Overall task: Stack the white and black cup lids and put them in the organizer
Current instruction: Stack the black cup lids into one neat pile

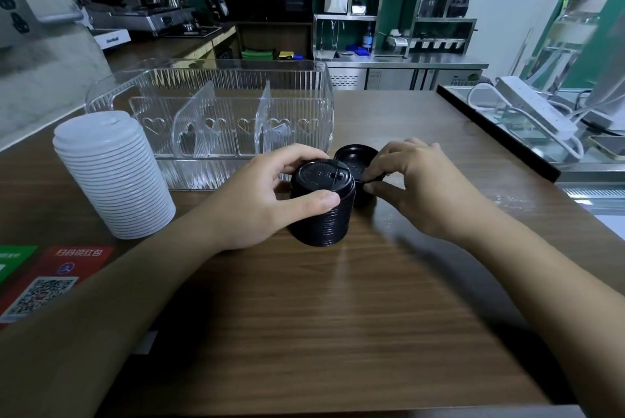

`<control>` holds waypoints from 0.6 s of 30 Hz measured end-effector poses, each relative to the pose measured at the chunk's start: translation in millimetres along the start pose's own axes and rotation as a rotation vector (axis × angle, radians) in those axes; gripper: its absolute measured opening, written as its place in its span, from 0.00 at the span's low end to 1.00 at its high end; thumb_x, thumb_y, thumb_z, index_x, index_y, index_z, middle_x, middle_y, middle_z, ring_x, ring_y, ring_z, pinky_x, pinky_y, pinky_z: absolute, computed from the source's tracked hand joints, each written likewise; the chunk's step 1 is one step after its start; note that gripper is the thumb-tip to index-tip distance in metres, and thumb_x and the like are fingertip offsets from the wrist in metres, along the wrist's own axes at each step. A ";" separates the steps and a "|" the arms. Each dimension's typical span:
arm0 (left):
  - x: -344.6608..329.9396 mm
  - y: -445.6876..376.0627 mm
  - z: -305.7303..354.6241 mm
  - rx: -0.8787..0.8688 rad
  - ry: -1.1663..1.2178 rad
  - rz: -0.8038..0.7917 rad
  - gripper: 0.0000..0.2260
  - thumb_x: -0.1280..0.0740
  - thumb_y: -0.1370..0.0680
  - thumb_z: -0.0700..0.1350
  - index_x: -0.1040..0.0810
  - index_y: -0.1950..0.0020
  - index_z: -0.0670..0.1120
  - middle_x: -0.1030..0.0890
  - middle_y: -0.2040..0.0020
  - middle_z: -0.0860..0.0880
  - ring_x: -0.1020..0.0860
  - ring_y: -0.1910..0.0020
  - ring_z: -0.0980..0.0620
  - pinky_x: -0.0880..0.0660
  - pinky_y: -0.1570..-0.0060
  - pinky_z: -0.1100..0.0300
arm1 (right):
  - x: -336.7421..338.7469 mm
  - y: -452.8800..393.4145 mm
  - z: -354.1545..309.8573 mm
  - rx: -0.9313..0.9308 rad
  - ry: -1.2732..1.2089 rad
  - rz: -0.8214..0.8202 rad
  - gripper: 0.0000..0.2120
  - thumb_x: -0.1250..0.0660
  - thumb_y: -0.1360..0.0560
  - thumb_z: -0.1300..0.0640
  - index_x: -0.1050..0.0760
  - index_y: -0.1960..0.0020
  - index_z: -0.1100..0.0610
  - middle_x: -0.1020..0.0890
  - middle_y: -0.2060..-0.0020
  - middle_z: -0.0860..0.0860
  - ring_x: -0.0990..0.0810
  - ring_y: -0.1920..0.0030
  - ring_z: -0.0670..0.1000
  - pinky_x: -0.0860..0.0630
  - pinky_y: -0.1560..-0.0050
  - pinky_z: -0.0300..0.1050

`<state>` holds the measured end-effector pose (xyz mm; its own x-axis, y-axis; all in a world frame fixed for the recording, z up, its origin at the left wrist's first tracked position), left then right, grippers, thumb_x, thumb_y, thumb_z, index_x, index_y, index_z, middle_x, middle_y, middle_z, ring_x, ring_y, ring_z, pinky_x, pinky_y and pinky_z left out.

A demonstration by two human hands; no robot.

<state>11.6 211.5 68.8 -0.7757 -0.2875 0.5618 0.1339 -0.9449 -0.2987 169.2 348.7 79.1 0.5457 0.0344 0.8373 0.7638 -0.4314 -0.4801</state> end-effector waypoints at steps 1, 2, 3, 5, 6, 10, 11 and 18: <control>0.1 0.0 0.3 0.000 -0.003 -0.001 0.23 0.22 0.22 0.59 0.17 0.28 0.55 0.13 0.34 0.59 0.17 0.29 0.57 0.22 0.23 0.44 | -0.9 -0.2 -0.6 0.001 0.006 -0.001 0.03 0.21 0.21 0.53 0.13 0.48 0.46 0.18 0.51 0.41 0.24 0.47 0.51 0.40 0.46 0.49; 0.1 0.2 0.7 -0.001 -0.005 -0.001 0.23 0.23 0.22 0.59 0.17 0.28 0.55 0.13 0.34 0.59 0.17 0.29 0.57 0.22 0.23 0.45 | -1.9 -0.3 -1.3 0.001 0.013 -0.005 0.03 0.21 0.21 0.52 0.13 0.48 0.46 0.19 0.51 0.40 0.24 0.47 0.50 0.40 0.46 0.48; 0.3 0.1 0.8 -0.004 -0.005 0.000 0.23 0.23 0.22 0.59 0.17 0.28 0.55 0.13 0.34 0.60 0.17 0.29 0.58 0.22 0.23 0.45 | -2.7 -0.3 -2.1 0.000 0.016 -0.011 0.03 0.21 0.20 0.52 0.14 0.49 0.45 0.19 0.51 0.40 0.25 0.47 0.50 0.41 0.47 0.48; 0.5 0.0 0.9 -0.006 -0.002 -0.001 0.23 0.23 0.22 0.59 0.17 0.28 0.55 0.13 0.34 0.59 0.17 0.29 0.58 0.22 0.23 0.45 | -2.9 -0.6 -3.4 -0.005 0.017 -0.020 0.03 0.22 0.20 0.51 0.15 0.49 0.45 0.19 0.51 0.41 0.25 0.47 0.49 0.41 0.47 0.48; 0.7 -0.2 1.1 -0.008 -0.003 -0.001 0.23 0.22 0.22 0.59 0.17 0.28 0.55 0.13 0.34 0.59 0.17 0.29 0.57 0.23 0.22 0.44 | -2.6 -0.6 -4.3 -0.005 0.020 -0.021 0.03 0.22 0.20 0.51 0.15 0.50 0.45 0.19 0.51 0.42 0.25 0.46 0.50 0.41 0.47 0.48; 0.8 -0.5 1.3 -0.013 -0.012 -0.014 0.22 0.22 0.21 0.58 0.17 0.28 0.56 0.13 0.34 0.59 0.16 0.29 0.56 0.24 0.21 0.43 | -1.1 -1.7 -3.8 -0.021 0.038 -0.016 0.04 0.23 0.19 0.51 0.17 0.52 0.47 0.19 0.52 0.42 0.25 0.46 0.51 0.41 0.46 0.48; 0.7 -0.5 0.9 -0.012 -0.012 -0.016 0.22 0.22 0.21 0.58 0.17 0.28 0.55 0.12 0.34 0.59 0.16 0.29 0.55 0.24 0.22 0.43 | -0.4 -1.6 -3.6 -0.025 0.034 -0.014 0.04 0.22 0.20 0.51 0.17 0.52 0.47 0.19 0.52 0.41 0.25 0.47 0.51 0.41 0.46 0.48; 0.8 -1.5 1.3 -0.021 -0.018 -0.010 0.23 0.22 0.21 0.57 0.17 0.27 0.54 0.12 0.34 0.59 0.16 0.30 0.56 0.23 0.22 0.45 | 4.3 -0.6 0.7 -0.068 -0.123 0.033 0.10 0.17 0.26 0.49 0.18 0.57 0.46 0.16 0.57 0.43 0.20 0.51 0.52 0.26 0.44 0.56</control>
<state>11.6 212.5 70.7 -0.7654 -0.2809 0.5790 0.1131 -0.9444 -0.3086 171.3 349.7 82.7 0.6117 0.1277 0.7807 0.7218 -0.4941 -0.4846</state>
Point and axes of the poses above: each hand's wrist, its own y-axis away from the middle knuckle, its own x-axis out of the back of the hand, z = x × y, the point moved 10 cm from there along -y, towards the middle knuckle
